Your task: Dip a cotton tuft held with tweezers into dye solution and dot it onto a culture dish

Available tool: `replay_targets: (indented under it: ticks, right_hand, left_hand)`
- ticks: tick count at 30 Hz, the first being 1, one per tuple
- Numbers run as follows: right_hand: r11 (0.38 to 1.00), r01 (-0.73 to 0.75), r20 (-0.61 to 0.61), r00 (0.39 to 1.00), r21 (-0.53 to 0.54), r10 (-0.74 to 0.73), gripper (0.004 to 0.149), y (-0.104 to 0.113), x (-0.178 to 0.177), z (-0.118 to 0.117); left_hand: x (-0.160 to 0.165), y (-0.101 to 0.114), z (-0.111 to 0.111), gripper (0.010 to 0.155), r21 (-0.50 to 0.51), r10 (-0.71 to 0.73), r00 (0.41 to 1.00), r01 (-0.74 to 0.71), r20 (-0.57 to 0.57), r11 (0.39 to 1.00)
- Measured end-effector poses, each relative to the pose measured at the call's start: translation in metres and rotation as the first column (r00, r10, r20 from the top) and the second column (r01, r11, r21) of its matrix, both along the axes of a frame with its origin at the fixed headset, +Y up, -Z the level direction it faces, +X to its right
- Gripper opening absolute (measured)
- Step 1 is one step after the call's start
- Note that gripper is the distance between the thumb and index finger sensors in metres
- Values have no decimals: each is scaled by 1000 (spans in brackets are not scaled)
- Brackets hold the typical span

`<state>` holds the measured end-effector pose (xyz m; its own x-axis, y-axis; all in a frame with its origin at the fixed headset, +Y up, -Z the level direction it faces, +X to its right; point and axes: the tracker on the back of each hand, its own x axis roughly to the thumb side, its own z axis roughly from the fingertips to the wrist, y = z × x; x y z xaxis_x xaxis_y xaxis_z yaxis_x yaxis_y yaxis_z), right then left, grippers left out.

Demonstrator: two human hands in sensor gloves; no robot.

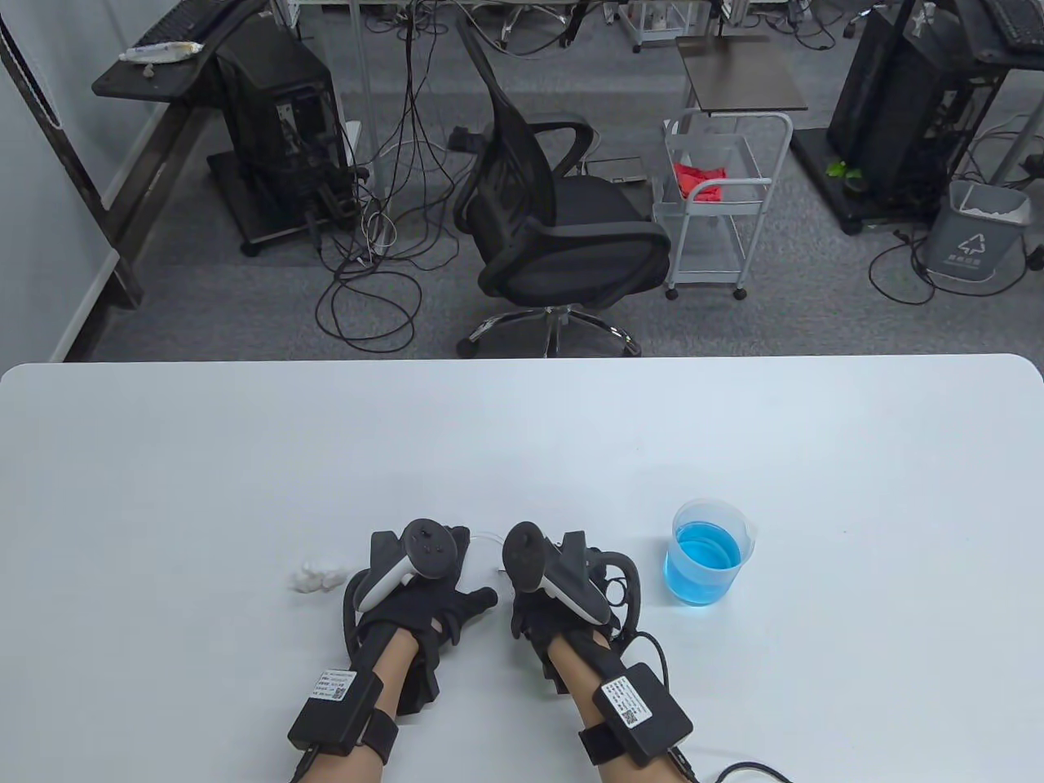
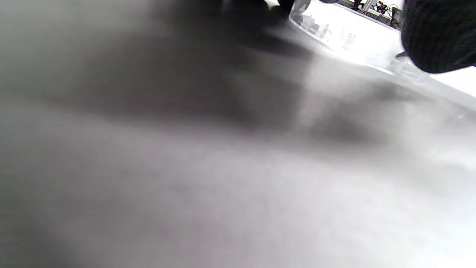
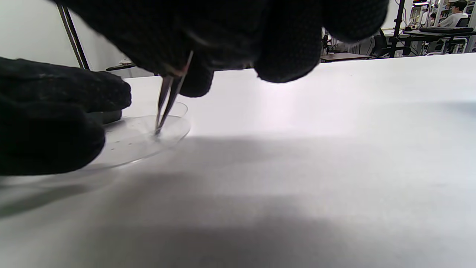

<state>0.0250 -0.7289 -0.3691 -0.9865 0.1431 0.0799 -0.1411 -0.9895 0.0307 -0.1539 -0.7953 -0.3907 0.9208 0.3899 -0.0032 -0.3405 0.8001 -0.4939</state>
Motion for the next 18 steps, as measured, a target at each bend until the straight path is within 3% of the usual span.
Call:
replay_targets:
  ticks: [18]
  right_hand:
    - [999, -3, 23, 1000, 51, 2, 33, -5, 2, -1]
  left_hand:
    - [0, 0, 0, 94, -1, -2, 1000, 2, 0, 1000]
